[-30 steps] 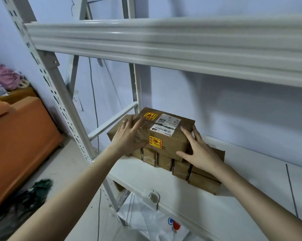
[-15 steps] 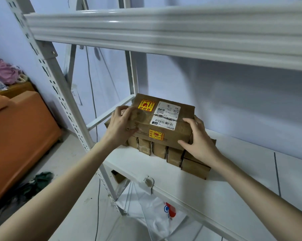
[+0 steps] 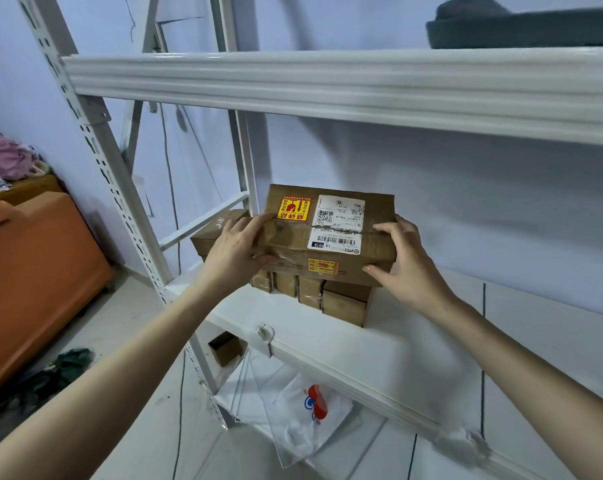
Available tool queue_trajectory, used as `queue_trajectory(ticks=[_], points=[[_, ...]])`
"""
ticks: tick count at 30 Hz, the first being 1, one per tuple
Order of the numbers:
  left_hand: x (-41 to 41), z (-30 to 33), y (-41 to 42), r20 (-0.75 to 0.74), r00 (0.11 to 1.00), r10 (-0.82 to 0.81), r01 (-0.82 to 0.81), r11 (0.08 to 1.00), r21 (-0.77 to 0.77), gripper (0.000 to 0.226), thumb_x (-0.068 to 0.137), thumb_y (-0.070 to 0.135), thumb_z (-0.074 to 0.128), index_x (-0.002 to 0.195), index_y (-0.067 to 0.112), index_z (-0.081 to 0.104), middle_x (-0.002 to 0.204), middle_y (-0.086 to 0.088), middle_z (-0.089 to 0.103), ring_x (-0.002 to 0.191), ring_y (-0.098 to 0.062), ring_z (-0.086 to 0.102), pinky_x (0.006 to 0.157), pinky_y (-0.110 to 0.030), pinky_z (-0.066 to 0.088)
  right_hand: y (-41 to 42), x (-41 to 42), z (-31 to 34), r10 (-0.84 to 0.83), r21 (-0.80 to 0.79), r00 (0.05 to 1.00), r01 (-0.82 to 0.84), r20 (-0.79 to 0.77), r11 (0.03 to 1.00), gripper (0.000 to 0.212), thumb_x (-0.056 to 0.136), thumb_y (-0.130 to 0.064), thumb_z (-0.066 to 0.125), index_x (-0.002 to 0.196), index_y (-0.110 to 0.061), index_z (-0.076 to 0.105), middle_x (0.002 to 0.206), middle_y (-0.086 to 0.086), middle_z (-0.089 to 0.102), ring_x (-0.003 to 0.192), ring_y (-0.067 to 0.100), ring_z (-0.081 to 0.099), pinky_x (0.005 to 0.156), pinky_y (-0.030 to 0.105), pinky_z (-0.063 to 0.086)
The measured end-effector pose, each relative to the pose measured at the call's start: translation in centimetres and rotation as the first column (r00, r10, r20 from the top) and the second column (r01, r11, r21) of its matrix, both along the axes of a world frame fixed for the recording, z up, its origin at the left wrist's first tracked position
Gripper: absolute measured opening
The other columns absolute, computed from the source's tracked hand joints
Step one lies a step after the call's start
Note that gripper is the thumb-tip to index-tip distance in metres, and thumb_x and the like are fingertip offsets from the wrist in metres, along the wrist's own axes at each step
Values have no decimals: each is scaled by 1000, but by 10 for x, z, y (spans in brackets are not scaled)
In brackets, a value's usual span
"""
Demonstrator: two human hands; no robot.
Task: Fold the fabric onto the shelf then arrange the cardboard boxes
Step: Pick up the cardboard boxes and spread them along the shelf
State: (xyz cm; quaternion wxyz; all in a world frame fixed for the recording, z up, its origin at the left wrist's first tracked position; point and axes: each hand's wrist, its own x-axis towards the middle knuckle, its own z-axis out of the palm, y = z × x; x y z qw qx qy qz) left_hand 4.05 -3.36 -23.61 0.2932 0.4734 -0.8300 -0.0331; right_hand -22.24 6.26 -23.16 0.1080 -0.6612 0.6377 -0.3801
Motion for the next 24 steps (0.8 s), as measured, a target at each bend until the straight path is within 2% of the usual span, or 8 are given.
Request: queue_trajectory(ticks=[4,6,8,11,13,15,19,24], points=[[-12,5,12,-33,999,-40,40,999,6,71,79,29,71,142,27,37,129,-6,53,114,-27,50,91,-37,44,9,-14,3,25,-12,999,-25,34,1000,60,77,-13,72,129,-19,43,146,3,30,122,16,47,95,18,33],[-16,6,19,-107,989,-101,105,994,41,67,81,30,70,141,26,40,123,-1,53,104,-18,51,88,-16,42,13,-22,5,23,-40,995,-19,101,999,58,80,-16,70,131,-20,43,142,4,39,123,17,47,101,26,38],[-23,8,23,-244,965,-98,133,982,131,54,83,31,68,133,23,50,111,7,55,90,-6,54,77,0,39,19,-30,9,-5,-40,979,14,203,999,57,85,-23,65,135,-23,39,136,-2,45,115,16,52,95,30,47],[-30,10,21,-426,904,42,79,962,261,30,85,42,62,109,24,61,93,9,64,83,1,60,71,-12,46,26,-43,17,-34,13,927,31,372,999,56,89,-35,56,138,-31,30,128,-7,42,91,6,59,75,20,50],[-33,11,17,-475,871,123,58,935,349,36,83,52,61,103,23,67,89,7,67,83,-7,63,66,-20,48,28,-53,20,-26,9,891,25,453,1000,49,91,-38,51,136,-34,31,131,-3,48,93,5,60,89,28,49],[-33,11,15,-488,853,183,75,883,463,36,81,56,61,96,25,71,81,6,67,74,-8,63,58,-16,47,30,-61,24,-13,-9,861,20,508,1000,39,94,-36,46,132,-32,36,122,0,57,101,11,60,101,34,44],[-39,10,18,-524,790,320,196,678,709,35,78,48,68,83,14,70,67,-7,68,51,-15,66,50,-24,58,33,-68,33,26,-16,818,-21,575,1000,26,98,-24,39,123,-26,45,102,-6,58,94,8,59,91,25,44],[-43,2,15,-503,807,309,311,501,808,58,96,29,49,40,16,54,36,1,48,30,-9,50,37,-15,43,35,-72,33,76,-25,865,-73,496,997,26,94,-23,50,118,-30,56,109,-13,61,95,-4,57,77,12,44]])
